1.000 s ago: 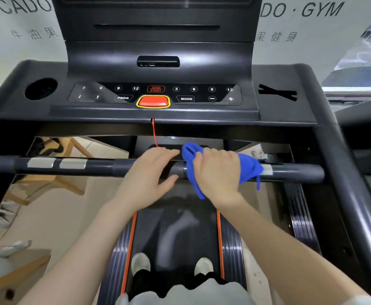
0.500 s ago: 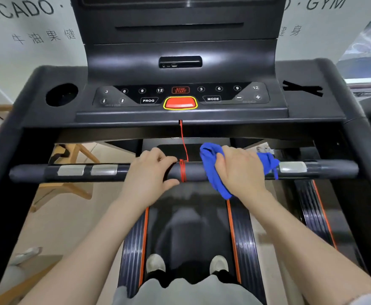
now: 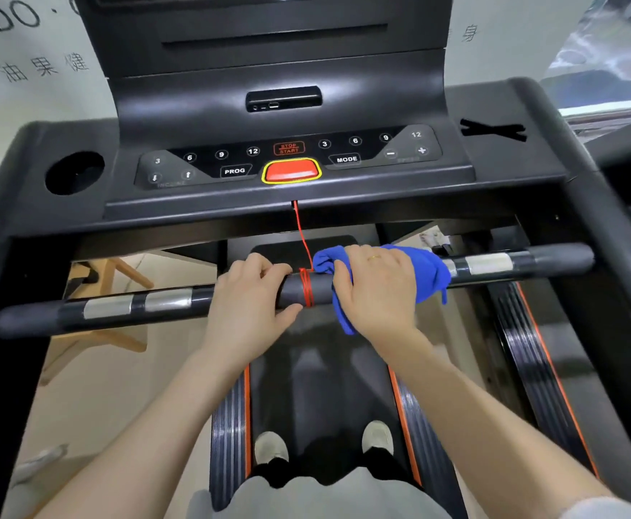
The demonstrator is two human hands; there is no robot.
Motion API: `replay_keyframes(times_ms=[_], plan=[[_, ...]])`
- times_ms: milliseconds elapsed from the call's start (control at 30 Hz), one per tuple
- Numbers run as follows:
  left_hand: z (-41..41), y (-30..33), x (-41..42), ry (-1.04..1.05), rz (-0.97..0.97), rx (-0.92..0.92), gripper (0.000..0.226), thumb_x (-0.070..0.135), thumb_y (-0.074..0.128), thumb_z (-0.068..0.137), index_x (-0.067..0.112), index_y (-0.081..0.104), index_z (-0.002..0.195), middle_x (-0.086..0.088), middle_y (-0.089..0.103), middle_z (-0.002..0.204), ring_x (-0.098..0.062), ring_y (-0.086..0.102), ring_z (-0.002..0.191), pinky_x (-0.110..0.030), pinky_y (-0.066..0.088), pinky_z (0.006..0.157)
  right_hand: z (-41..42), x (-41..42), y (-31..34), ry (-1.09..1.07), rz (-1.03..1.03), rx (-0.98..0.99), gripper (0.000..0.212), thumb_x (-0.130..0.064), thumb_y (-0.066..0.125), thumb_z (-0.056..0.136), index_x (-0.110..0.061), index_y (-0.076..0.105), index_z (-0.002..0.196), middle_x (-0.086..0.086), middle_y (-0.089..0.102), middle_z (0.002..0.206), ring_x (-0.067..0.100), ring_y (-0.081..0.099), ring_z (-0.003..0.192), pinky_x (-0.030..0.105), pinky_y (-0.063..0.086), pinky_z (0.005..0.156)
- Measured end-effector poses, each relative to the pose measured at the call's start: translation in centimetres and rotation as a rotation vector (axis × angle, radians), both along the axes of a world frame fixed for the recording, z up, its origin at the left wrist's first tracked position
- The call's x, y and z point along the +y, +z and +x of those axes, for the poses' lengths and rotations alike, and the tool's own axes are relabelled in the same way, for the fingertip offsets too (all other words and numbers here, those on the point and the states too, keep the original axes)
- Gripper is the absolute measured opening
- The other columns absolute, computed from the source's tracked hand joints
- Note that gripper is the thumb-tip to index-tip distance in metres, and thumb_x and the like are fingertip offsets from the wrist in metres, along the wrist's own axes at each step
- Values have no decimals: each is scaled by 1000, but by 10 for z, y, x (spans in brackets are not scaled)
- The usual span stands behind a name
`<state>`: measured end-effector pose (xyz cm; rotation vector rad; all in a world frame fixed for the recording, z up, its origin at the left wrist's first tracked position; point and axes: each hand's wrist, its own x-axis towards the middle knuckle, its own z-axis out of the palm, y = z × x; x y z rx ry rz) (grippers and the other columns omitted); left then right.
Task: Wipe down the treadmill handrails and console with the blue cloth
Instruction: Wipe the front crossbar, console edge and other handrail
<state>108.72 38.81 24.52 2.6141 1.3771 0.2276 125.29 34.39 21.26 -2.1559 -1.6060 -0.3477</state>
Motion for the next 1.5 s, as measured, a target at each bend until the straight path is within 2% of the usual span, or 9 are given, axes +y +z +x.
replay_keyframes(times_ms=[267,467,667,867,1100,1233,1333,1433,1500], plan=[[37,4,-16,60,18,-82,65,43,69,71,12,49,125,-10,52,109,-31,49,103,-42,42,86,109,-31,4,-104,-42,125,26,-32,24,77,-13,36,63,11,47,52,25,36,51,33,26,57],[78,-1,-30,-9,-2,-135,64,41,70,74,11,51,126,-8,54,120,-28,48,116,-44,39,98,200,-53,13,-161,-87,29,44,-34,17,84,-4,46,66,24,58,60,28,36,53,33,21,57],[105,-7,-41,-16,-41,-51,66,57,63,74,21,53,128,-2,61,115,-29,54,107,-43,40,93,204,-52,17,-141,-210,11,42,-37,15,87,-10,38,66,-3,31,47,25,33,47,32,22,60],[112,-5,-40,64,-75,-26,58,55,66,73,19,59,118,-3,62,111,-28,52,103,-41,43,89,194,-50,8,20,-257,-65,47,-49,19,87,-15,36,58,2,44,53,25,39,50,31,27,54],[116,-4,-44,107,-48,-16,51,48,68,75,17,61,115,-5,63,108,-30,54,101,-39,41,88,205,-17,20,-129,-434,267,41,-31,26,96,-6,51,75,10,53,77,30,48,72,32,34,66],[124,8,-44,136,-122,-9,73,73,44,70,20,57,118,-1,61,111,-27,52,108,-40,42,91,205,-22,27,-191,-291,440,44,-32,26,98,-12,40,62,9,52,79,30,46,75,33,32,68],[149,31,-34,129,-143,-42,69,62,51,79,17,46,130,-2,60,119,-26,47,118,-41,41,96,206,-21,45,-262,33,836,43,-31,29,99,-18,36,59,3,50,71,22,46,70,33,35,69],[178,57,-11,18,-68,-107,60,45,55,85,16,40,135,-6,56,126,-27,47,120,-42,43,97,214,-14,75,-311,513,1247,30,-30,32,100,-18,52,81,-5,57,82,10,56,80,31,47,86],[191,65,4,-39,-32,-128,56,37,55,87,15,40,136,-7,52,129,-27,46,120,-40,41,96,217,-11,90,-259,761,1193,20,-25,30,101,-20,49,99,-9,58,89,-5,57,81,13,44,83]])
